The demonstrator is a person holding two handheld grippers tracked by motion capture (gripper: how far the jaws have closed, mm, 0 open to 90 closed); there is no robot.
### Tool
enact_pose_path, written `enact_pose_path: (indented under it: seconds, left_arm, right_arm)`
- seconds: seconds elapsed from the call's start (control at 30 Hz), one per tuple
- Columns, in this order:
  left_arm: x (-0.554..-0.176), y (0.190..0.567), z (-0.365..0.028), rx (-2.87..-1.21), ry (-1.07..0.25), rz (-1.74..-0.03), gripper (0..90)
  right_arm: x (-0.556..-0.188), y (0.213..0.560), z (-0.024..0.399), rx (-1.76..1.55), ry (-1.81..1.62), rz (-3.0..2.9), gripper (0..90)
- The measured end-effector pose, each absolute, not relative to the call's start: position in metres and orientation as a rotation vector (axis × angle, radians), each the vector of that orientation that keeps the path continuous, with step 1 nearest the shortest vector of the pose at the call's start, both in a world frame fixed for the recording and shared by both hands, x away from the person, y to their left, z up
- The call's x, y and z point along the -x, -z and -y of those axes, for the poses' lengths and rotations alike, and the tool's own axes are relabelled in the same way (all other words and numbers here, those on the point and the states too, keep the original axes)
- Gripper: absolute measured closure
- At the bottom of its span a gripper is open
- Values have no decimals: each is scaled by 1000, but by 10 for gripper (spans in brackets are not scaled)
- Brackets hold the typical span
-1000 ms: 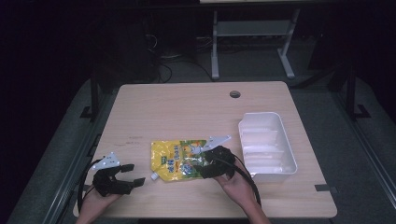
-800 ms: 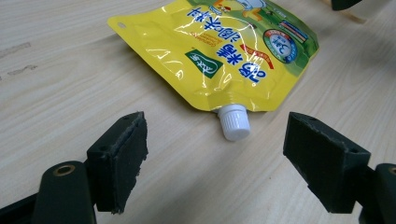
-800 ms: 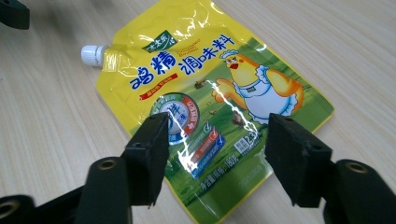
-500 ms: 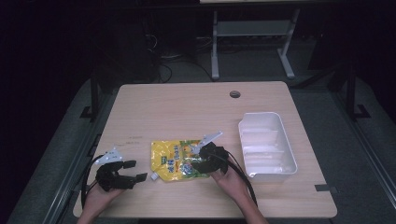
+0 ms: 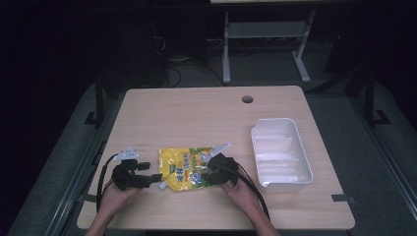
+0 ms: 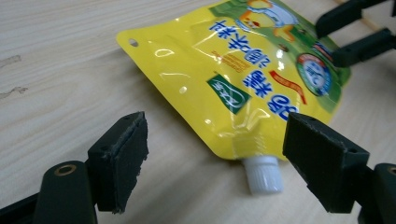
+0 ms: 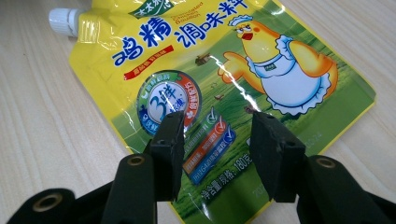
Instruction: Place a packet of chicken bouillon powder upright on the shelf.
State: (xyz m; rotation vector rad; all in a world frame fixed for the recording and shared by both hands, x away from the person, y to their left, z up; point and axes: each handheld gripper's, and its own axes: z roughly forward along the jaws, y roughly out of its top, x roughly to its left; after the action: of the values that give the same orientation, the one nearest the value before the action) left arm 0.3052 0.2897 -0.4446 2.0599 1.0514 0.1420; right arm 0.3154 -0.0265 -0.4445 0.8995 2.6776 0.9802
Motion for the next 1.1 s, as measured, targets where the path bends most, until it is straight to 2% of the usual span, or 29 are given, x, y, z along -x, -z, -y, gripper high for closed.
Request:
enact_pose_path:
  seconds: [0.07,0.47,0.7,0.8,0.9,0.93,0.97,1.03,1.1]
  left_arm:
    - [-310,447,-288,-2057,-134,-1077,218]
    - [-327,461,-281,-2046,15,-1127,362]
    - [-330,463,-272,-2052,14,-1108,375]
    - [-332,465,-272,-2024,71,-1099,472]
    - [-332,464,-270,-2002,97,-1079,509]
    - [-331,463,-270,-1989,93,-1073,603]
    - [-331,462,-270,-1976,102,-1061,603]
    - [-331,459,-269,-1967,95,-1047,737]
    - [-330,457,-268,-1985,71,-1040,769]
  right_arm:
    - [-315,445,26,-898,-978,-2673,545]
    - [-313,446,26,-896,-985,-2656,543]
    - [-312,447,26,-894,-990,-2652,544]
    - [-312,448,27,-898,-998,-2649,543]
    - [-313,448,28,-904,-1003,-2650,543]
    - [-313,448,28,-908,-1009,-2649,543]
    - [-313,449,28,-911,-1013,-2650,543]
    - [-314,449,29,-920,-1024,-2647,542]
    - [-314,449,29,-920,-1026,-2647,540]
